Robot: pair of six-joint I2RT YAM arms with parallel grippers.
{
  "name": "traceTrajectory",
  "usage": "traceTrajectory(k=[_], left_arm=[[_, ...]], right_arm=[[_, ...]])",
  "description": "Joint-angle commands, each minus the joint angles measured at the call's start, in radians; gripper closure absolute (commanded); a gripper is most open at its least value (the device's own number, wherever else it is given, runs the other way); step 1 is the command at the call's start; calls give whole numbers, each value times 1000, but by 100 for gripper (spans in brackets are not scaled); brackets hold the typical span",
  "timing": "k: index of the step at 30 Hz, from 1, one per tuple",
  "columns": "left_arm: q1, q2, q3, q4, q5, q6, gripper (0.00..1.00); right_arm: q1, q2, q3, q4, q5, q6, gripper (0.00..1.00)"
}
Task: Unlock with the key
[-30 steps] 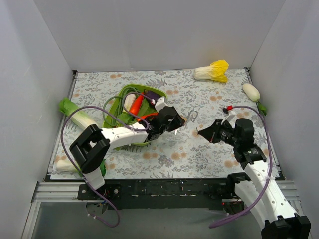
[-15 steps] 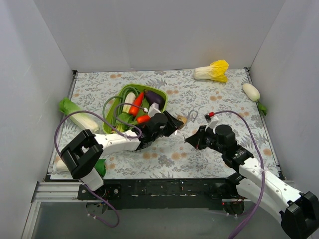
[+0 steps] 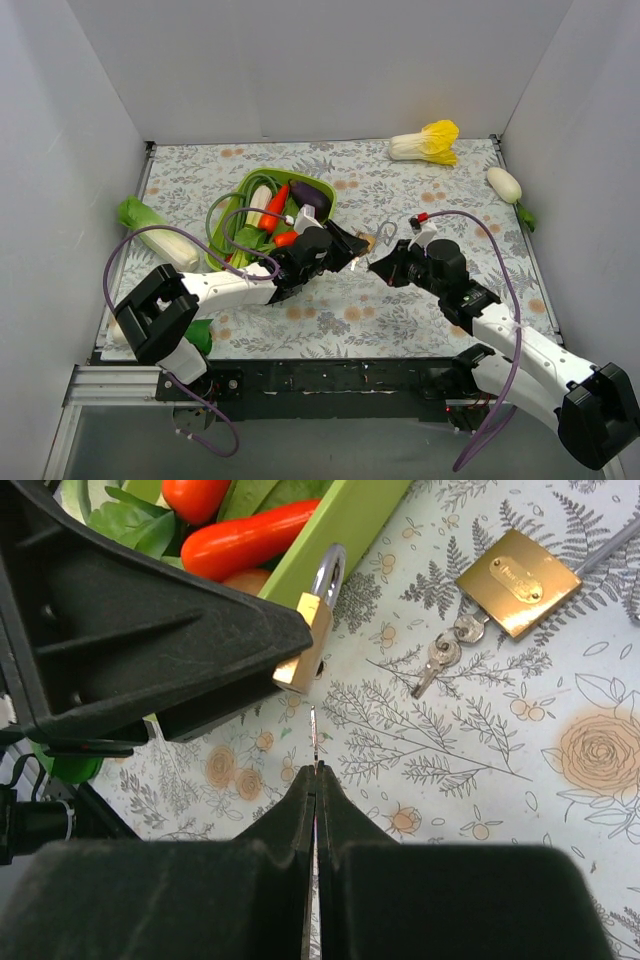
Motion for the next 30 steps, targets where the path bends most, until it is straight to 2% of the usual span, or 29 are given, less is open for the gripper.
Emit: traceTrajectory(k=[1,30], left_arm=[[-1,-39,-6,37,4,-35,100],[-1,-18,0,42,17,-36,100]], right_arm=[[7,11,65,61,5,-18,99],[7,-1,88,23,16,-33,99]])
